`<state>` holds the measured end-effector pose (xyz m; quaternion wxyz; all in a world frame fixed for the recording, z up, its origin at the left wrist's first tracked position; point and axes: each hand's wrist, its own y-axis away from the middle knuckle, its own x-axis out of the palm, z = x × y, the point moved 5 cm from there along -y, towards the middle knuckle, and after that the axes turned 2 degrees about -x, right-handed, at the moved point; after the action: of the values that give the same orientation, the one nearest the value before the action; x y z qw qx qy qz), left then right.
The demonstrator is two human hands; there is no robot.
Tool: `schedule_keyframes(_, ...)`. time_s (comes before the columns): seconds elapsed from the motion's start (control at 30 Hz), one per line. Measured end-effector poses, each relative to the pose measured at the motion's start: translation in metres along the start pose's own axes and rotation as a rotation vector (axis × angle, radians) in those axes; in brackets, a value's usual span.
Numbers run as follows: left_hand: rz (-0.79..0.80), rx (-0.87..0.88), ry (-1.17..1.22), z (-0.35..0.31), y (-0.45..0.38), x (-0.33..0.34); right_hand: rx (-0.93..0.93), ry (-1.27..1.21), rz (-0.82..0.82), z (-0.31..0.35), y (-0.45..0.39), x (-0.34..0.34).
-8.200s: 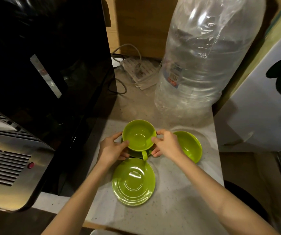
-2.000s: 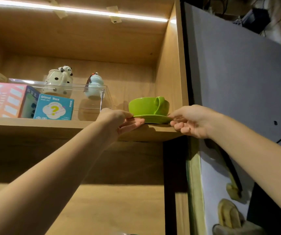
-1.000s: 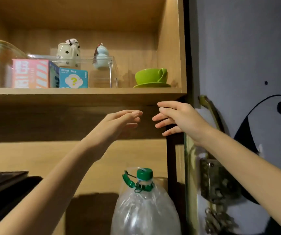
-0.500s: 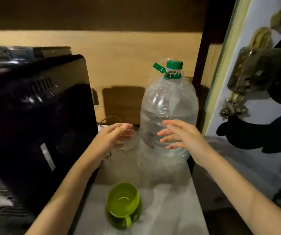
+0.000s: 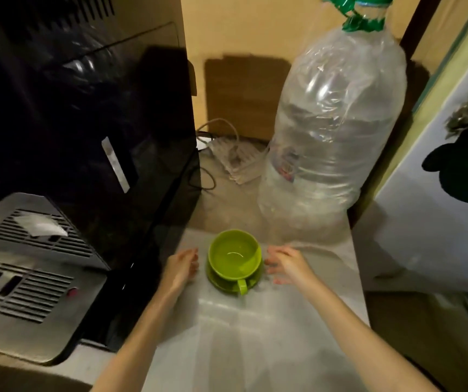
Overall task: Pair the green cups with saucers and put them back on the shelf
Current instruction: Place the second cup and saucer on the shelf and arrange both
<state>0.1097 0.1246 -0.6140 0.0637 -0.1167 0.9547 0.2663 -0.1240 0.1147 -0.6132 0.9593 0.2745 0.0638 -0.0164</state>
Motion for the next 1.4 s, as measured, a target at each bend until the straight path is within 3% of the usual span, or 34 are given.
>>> schedule_keyframes(0.2, 0.109, -0.056, -0.089, 0.023, -0.009, 0.016, 0.108, 0.003, 0.079, -0.024, -0.012, 0.018)
schedule_keyframes(0.4, 0.076, -0.019, -0.249, 0.017, -0.012, 0.022, 0.024, 0.134, 0.005, -0.031, -0.024, 0.019)
schedule_keyframes(0.67, 0.169, -0.061, -0.157, -0.006, -0.003, 0.033, -0.043, 0.026, 0.051, -0.011, -0.006, -0.001)
schedule_keyframes(1.13, 0.369, 0.412, 0.272, -0.185, 0.101, 0.049, -0.523, -0.268, -0.002, 0.175, 0.108, -0.072)
schedule_keyframes(1.4, 0.384, 0.605, 0.398, -0.307, 0.174, 0.031, -0.731, -0.371, 0.035, 0.286, 0.187, -0.094)
